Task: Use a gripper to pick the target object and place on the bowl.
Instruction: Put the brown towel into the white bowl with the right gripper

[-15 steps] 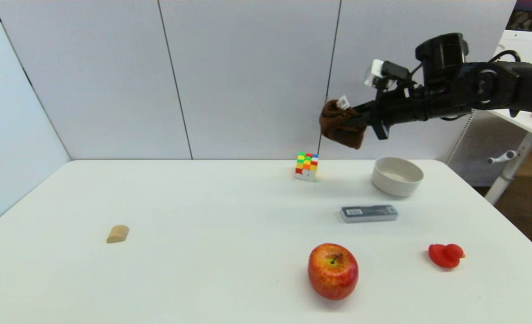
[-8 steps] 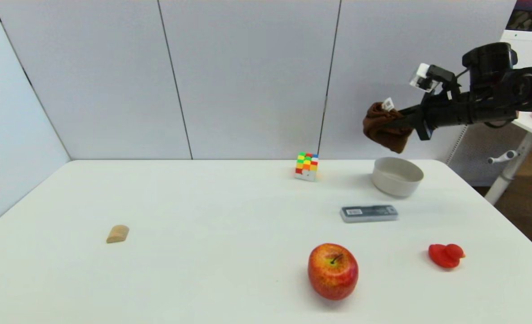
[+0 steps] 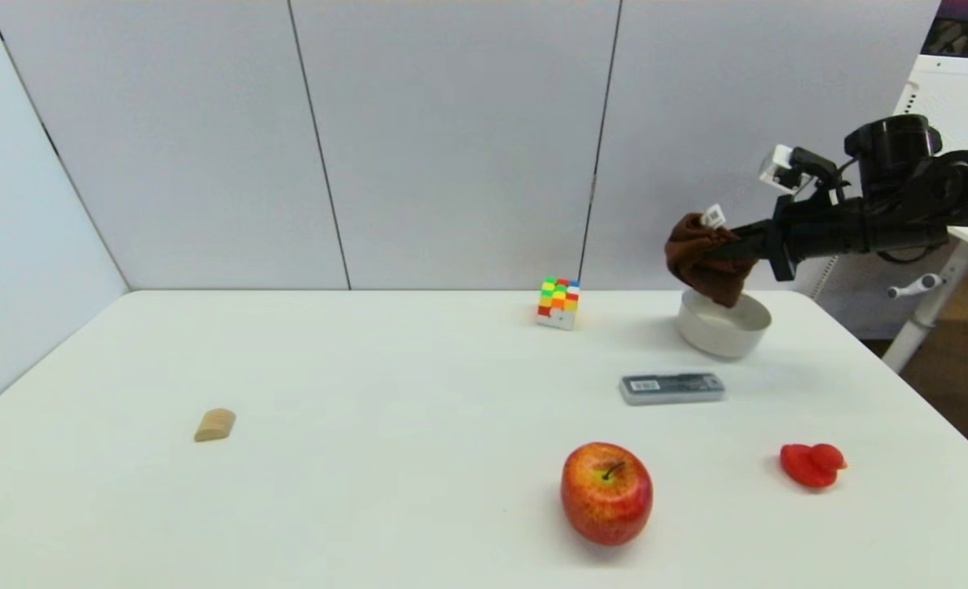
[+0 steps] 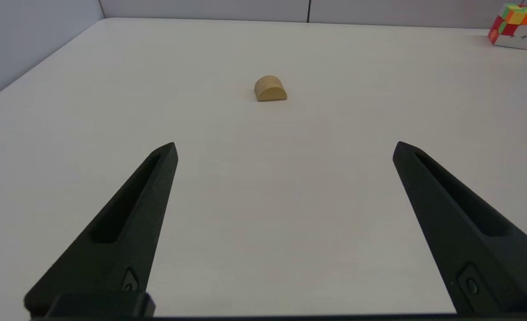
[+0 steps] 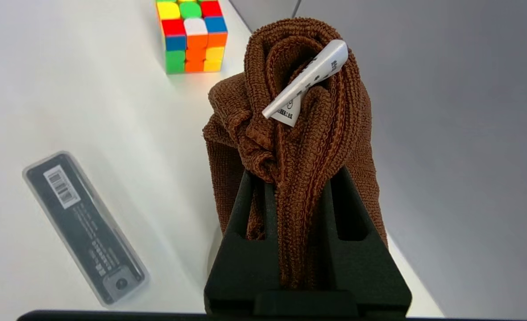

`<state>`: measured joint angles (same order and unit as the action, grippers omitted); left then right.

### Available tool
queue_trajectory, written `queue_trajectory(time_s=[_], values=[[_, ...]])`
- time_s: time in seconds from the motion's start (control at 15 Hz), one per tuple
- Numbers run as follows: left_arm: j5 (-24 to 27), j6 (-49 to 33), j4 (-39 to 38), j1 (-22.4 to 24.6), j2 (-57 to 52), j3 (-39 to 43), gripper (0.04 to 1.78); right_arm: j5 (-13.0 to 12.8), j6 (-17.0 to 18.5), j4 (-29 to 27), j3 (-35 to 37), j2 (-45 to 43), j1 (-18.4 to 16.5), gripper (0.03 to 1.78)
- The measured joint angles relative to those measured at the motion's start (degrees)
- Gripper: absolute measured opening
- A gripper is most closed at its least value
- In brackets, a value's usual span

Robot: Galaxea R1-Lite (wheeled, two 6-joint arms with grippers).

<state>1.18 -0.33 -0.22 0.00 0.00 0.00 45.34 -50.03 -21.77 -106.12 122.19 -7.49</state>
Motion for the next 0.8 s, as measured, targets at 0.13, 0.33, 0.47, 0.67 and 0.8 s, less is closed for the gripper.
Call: queue_trajectory(time_s=[0.13,0.33,0.47,0.67,0.8], values=[[0.0,0.0,0.0,0.0,0.0,0.0,1.71,0.3,0.0,0.1,0.1,1.1,-0.6,0.27],[0.0,0.0,0.0,0.0,0.0,0.0,1.71,0.4,0.5,0.1,0.0,2.5,-2.3,0.27],[0.0,0.0,0.0,0.0,0.0,0.0,1.71,1.3,0.8,0.1,0.0,3.3,-2.9,0.27],[0.0,0.0,0.0,0.0,0.0,0.0,1.71,4.5,1.7,-0.4,-0.2,4.4,-3.6,0.27],[0.0,0.0,0.0,0.0,0.0,0.0,1.71,5.7,4.6,-0.3,-0.4,4.6,-3.6,0.27]])
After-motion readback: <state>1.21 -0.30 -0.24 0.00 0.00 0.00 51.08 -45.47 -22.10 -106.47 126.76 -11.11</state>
